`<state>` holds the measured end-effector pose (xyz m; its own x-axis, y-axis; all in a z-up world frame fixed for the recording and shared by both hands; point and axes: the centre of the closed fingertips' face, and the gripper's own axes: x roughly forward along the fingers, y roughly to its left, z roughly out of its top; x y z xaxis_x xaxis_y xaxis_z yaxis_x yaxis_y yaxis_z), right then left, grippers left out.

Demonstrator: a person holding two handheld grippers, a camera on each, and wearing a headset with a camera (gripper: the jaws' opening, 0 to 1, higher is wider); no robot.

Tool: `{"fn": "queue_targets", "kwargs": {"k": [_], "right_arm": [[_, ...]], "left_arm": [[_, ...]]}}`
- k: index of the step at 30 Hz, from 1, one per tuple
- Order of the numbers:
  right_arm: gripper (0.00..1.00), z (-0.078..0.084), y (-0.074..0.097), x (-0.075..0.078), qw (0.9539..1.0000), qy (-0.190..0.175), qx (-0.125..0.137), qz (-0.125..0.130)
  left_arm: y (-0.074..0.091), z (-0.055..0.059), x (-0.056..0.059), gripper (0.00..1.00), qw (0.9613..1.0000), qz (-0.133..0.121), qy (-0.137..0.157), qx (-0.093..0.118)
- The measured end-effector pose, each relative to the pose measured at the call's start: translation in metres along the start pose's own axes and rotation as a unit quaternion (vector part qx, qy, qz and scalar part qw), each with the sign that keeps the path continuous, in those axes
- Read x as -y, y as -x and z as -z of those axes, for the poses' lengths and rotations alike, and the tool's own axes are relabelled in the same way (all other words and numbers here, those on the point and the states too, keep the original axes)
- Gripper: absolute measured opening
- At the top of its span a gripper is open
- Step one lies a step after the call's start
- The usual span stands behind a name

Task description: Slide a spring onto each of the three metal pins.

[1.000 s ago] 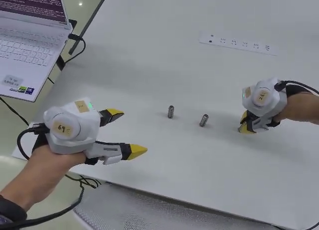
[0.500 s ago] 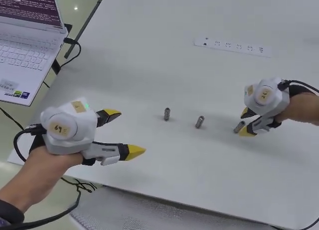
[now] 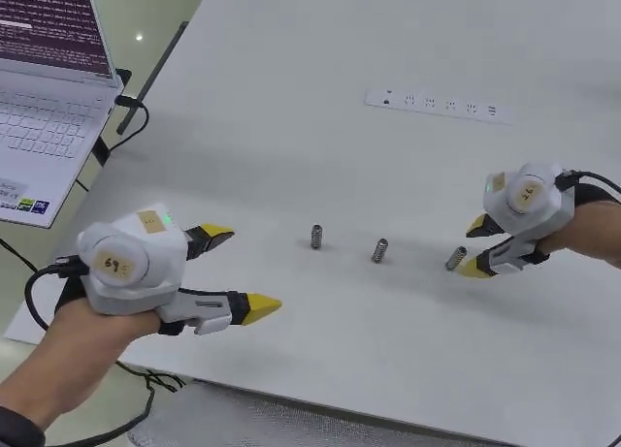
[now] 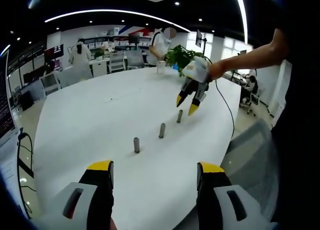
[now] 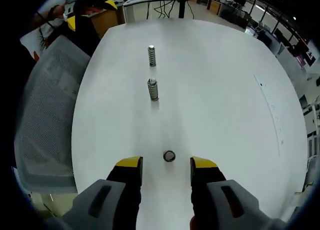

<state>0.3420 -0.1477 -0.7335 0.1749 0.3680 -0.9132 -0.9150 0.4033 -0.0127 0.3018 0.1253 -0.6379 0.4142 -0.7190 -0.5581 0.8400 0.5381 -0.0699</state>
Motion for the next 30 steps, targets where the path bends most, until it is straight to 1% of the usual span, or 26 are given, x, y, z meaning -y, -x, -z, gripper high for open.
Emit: {"fn": "queue_targets", "kwargs": {"k": [1,6,13,15,17,18,20,23,27,30], "right_arm": [[0.36,0.0,0.0,0.0,1.0,-0.002,0.002,0.001],[0.38,-0.002,0.004,-0.004,0.9988,-0.035,0.032,0.01],[0.4,0.0,0.01,-0.005,0.9954,-0.07,0.061,0.024],[0.4,-0.001,0.013,-0.006,0.993,-0.086,0.076,0.03],[0.41,-0.002,0.017,-0.005,0.9894,-0.105,0.093,0.04],[0.41,-0.003,0.019,-0.007,0.9871,-0.115,0.103,0.04],[0.42,-0.002,0.023,-0.006,0.9838,-0.127,0.115,0.051],[0.43,-0.002,0.028,-0.009,0.979,-0.144,0.133,0.056],[0.45,0.0,0.035,-0.013,0.9732,-0.162,0.148,0.067],[0.47,0.001,0.039,-0.017,0.9687,-0.176,0.16,0.071]], "left_arm": [[0.0,-0.001,0.0,0.64,1.0,0.0,0.0,0.001],[0.0,-0.003,0.0,0.64,1.0,-0.001,0.001,0.001],[-0.001,-0.005,-0.001,0.63,1.0,-0.002,0.0,0.002],[-0.002,-0.006,-0.002,0.63,1.0,-0.003,0.0,0.002],[-0.002,-0.006,-0.002,0.63,1.0,-0.003,0.0,0.002],[-0.002,-0.006,-0.002,0.63,1.0,-0.003,0.0,0.002],[-0.002,-0.007,-0.003,0.63,1.0,-0.004,0.001,0.002],[-0.002,-0.007,-0.004,0.63,1.0,-0.005,0.002,0.003],[-0.003,-0.008,-0.005,0.63,1.0,-0.006,0.002,0.004],[-0.004,-0.008,-0.007,0.63,1.0,-0.006,0.002,0.005]]}}
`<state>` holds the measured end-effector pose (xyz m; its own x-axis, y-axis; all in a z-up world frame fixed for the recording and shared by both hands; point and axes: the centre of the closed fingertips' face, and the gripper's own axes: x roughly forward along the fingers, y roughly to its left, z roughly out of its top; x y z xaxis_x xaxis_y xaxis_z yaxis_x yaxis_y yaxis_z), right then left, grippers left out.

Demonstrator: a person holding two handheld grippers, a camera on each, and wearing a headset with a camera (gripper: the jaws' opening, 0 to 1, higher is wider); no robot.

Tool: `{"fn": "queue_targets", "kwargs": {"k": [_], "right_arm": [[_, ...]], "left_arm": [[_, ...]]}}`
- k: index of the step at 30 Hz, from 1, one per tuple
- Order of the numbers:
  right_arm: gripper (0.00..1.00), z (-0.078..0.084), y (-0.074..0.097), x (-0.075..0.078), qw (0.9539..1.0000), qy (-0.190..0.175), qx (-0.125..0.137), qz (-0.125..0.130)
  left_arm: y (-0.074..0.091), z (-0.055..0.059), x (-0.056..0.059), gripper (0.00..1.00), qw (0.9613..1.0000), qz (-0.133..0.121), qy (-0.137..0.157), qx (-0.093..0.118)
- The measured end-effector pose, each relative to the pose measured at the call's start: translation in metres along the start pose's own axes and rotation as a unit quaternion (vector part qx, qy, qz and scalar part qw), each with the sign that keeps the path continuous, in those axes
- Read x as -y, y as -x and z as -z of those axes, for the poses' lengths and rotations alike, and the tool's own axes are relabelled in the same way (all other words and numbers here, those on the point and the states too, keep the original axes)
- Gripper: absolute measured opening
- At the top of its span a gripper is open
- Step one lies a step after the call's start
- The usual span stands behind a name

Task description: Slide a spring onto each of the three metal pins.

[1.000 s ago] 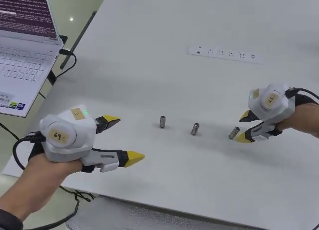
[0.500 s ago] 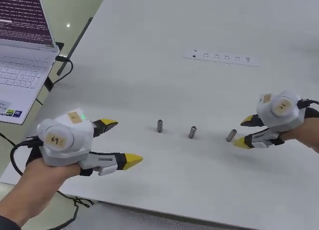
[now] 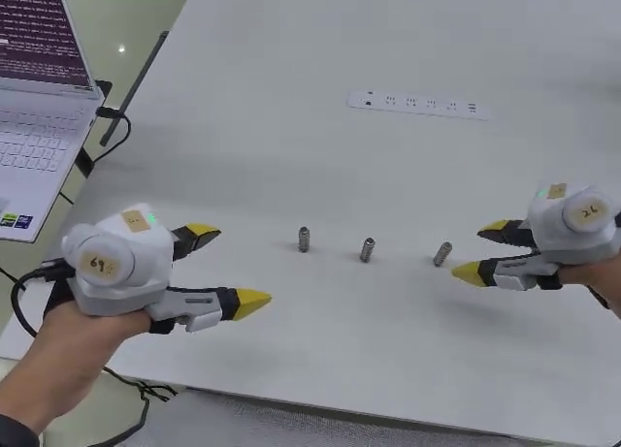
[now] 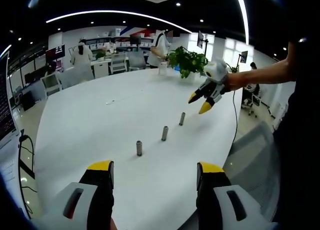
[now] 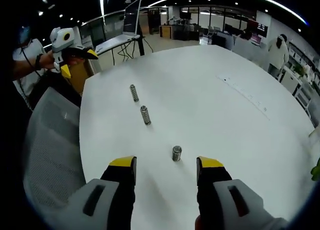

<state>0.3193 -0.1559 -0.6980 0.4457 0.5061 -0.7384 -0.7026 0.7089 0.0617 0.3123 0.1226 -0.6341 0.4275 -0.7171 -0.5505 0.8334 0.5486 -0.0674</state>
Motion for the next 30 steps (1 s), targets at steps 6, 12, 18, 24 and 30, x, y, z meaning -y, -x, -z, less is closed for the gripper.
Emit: {"fn": "queue_targets", "kwargs": {"k": [6,12,18,24,30], "right_arm": [[0.51,-0.007,0.015,-0.008,0.9989,-0.028,0.034,0.014],[0.53,-0.01,0.027,-0.013,0.9963,-0.052,0.063,0.028],[0.56,-0.009,0.038,-0.018,0.9934,-0.07,0.082,0.04],[0.6,-0.003,0.047,-0.026,0.9903,-0.089,0.096,0.047],[0.64,0.003,0.053,-0.039,0.988,-0.1,0.106,0.05]], "left_arm": [[-0.001,-0.001,-0.001,0.63,1.0,-0.001,0.001,0.002],[-0.001,-0.003,-0.002,0.63,1.0,-0.003,0.002,0.005],[-0.001,-0.005,-0.001,0.63,1.0,-0.003,0.003,0.007],[-0.001,-0.005,0.001,0.63,1.0,-0.003,0.003,0.007],[-0.001,-0.006,0.003,0.63,1.0,-0.003,0.004,0.008]]}}
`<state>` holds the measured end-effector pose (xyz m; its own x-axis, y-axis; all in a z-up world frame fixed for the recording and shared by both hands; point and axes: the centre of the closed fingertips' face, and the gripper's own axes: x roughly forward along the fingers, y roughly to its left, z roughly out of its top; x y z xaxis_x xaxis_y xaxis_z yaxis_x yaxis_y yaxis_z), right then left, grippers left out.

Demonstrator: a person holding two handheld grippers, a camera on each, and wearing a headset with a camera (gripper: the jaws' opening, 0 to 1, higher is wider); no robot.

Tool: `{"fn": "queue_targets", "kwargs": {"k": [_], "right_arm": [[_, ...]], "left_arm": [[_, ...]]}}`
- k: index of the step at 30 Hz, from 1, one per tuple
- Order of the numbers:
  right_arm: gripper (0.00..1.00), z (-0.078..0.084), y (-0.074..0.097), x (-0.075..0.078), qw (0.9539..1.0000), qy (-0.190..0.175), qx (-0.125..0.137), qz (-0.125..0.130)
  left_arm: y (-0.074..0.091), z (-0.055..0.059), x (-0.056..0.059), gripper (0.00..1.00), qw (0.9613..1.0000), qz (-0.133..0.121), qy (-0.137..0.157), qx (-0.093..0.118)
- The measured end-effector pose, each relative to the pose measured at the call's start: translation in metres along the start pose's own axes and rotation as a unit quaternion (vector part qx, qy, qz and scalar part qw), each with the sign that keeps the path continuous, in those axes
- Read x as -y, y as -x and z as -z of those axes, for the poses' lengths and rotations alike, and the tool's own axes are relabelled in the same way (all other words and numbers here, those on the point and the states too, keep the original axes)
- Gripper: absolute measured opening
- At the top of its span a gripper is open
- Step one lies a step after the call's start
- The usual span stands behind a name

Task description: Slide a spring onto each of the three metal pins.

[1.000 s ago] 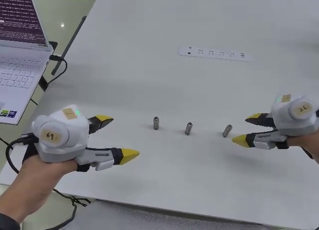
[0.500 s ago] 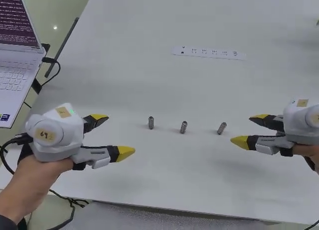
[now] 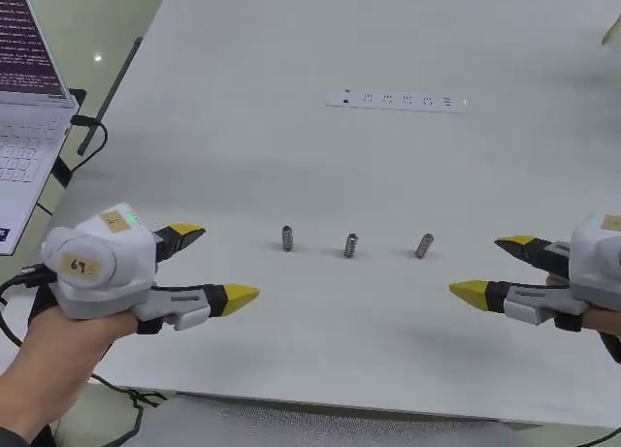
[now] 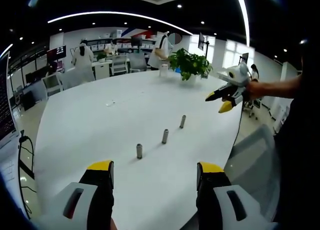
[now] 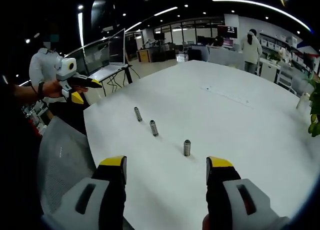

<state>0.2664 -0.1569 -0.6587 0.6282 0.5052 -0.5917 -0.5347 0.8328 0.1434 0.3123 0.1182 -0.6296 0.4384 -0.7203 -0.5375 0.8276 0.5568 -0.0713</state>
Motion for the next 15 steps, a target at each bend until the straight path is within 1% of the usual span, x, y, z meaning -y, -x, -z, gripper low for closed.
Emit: {"fn": "queue_targets", "kwargs": {"k": [6,15], "right_arm": [[0.69,0.007,0.006,-0.011,0.9999,-0.01,0.004,0.001],[0.74,0.014,0.008,-0.018,0.9998,-0.016,0.006,0.004]], "left_arm": [[0.0,0.0,0.003,0.64,1.0,0.001,0.003,0.001],[0.001,0.003,0.007,0.64,1.0,0.0,0.009,0.004]]}}
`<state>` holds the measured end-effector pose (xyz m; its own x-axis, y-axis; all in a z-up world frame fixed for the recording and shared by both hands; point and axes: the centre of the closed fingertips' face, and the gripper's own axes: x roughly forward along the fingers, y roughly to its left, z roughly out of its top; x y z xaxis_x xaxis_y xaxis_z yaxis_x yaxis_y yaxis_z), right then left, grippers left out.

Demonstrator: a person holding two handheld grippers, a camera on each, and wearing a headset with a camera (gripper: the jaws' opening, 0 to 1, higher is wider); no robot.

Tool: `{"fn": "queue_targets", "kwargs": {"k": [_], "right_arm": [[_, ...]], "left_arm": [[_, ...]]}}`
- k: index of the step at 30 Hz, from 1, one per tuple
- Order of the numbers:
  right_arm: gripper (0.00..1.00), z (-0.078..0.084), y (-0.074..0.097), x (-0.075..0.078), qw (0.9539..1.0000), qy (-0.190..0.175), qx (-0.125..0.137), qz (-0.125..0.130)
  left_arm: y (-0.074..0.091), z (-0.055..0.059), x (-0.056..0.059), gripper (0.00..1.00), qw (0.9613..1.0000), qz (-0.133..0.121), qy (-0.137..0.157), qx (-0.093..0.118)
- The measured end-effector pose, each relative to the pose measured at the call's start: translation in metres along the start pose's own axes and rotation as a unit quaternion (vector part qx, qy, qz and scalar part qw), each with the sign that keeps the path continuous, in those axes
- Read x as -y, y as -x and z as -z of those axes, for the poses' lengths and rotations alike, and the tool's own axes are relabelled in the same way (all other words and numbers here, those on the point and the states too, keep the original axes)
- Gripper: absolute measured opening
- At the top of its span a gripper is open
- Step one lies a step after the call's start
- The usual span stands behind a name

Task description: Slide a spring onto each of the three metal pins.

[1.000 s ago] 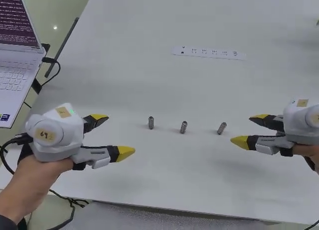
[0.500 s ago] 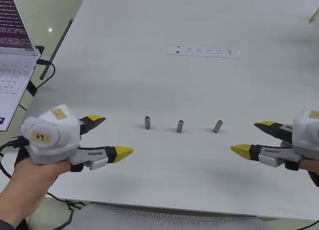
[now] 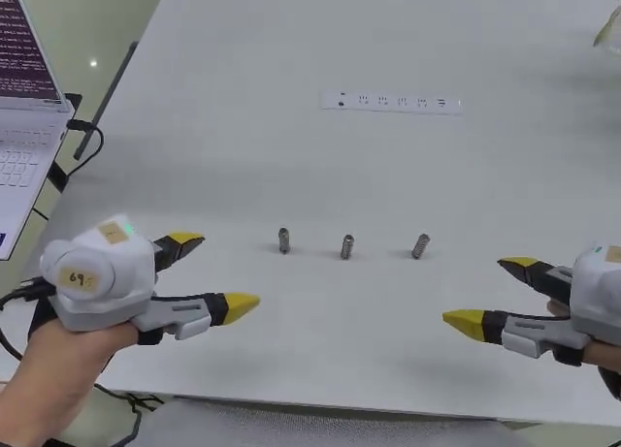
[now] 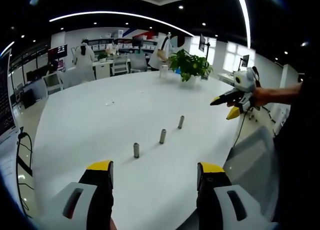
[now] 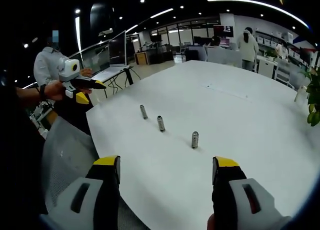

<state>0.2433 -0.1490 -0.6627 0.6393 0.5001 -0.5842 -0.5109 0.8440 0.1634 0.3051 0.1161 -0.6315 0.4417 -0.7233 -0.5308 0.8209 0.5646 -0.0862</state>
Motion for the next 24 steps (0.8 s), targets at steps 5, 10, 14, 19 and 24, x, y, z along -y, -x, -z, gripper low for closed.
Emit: {"fn": "queue_targets", "kwargs": {"k": [5,10,14,19,24], "right_arm": [[0.75,0.0029,0.0019,0.001,1.0,-0.004,0.001,0.0],[0.75,0.0079,0.002,-0.0013,1.0,-0.005,-0.003,0.0],[0.75,0.0085,0.0026,-0.0035,1.0,-0.004,-0.004,-0.001],[0.75,0.0075,0.0029,-0.0022,1.0,-0.003,-0.001,0.0],[0.75,0.0085,0.0025,-0.0021,1.0,0.0,-0.002,0.001]], "left_arm": [[0.0002,0.0024,-0.001,0.64,1.0,-0.001,0.004,0.001],[-0.001,0.0046,0.0007,0.64,1.0,0.0,0.005,0.001],[-0.001,0.0045,0.003,0.64,1.0,0.0,0.005,0.001],[-0.0005,0.0037,0.0044,0.64,1.0,-0.001,0.005,0.001],[-0.0006,0.0036,0.0052,0.64,1.0,-0.003,0.006,0.002]]}}
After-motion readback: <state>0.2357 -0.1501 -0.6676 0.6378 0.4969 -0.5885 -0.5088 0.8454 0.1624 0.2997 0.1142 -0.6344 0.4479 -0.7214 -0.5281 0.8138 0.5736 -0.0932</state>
